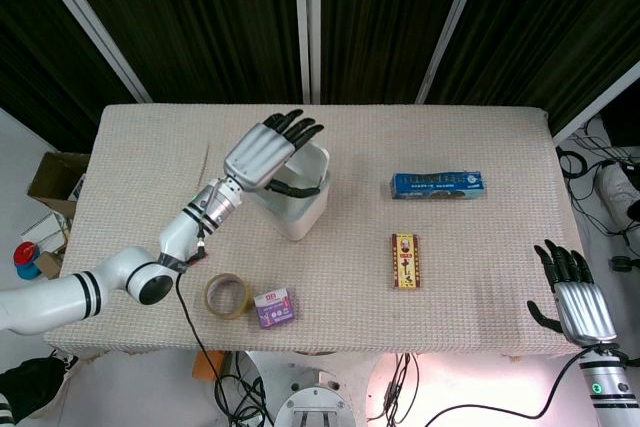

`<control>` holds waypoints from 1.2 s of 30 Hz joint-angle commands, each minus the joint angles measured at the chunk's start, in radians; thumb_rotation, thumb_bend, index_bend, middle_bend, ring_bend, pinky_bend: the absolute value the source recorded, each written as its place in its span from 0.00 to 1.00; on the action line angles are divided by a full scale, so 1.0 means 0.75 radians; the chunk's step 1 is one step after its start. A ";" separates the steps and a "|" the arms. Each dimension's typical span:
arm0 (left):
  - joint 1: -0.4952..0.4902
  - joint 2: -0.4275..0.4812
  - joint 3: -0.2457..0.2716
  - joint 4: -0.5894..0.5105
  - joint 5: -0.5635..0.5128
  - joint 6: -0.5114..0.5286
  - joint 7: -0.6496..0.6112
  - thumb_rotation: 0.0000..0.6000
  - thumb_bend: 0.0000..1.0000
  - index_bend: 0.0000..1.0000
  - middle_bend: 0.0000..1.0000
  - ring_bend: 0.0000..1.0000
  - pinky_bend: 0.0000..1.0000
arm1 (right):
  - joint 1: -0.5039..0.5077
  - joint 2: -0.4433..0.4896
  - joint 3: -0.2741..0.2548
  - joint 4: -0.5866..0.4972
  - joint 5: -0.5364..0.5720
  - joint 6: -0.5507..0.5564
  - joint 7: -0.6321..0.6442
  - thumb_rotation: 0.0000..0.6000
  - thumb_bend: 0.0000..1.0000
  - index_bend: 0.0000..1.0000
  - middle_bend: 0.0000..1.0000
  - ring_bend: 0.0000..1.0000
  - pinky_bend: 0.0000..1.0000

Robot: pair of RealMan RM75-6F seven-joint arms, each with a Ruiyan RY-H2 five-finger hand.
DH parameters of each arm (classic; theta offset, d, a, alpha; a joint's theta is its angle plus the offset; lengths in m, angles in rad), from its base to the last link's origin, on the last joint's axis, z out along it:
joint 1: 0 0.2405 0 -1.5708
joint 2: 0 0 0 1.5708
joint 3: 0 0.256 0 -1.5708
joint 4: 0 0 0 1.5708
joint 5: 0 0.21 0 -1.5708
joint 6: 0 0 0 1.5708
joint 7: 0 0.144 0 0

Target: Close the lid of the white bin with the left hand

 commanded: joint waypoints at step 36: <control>-0.079 0.039 0.164 -0.127 -0.068 0.116 0.328 0.00 0.06 0.11 0.29 0.05 0.21 | -0.006 -0.023 0.010 0.047 0.029 -0.010 0.023 1.00 0.23 0.00 0.00 0.00 0.00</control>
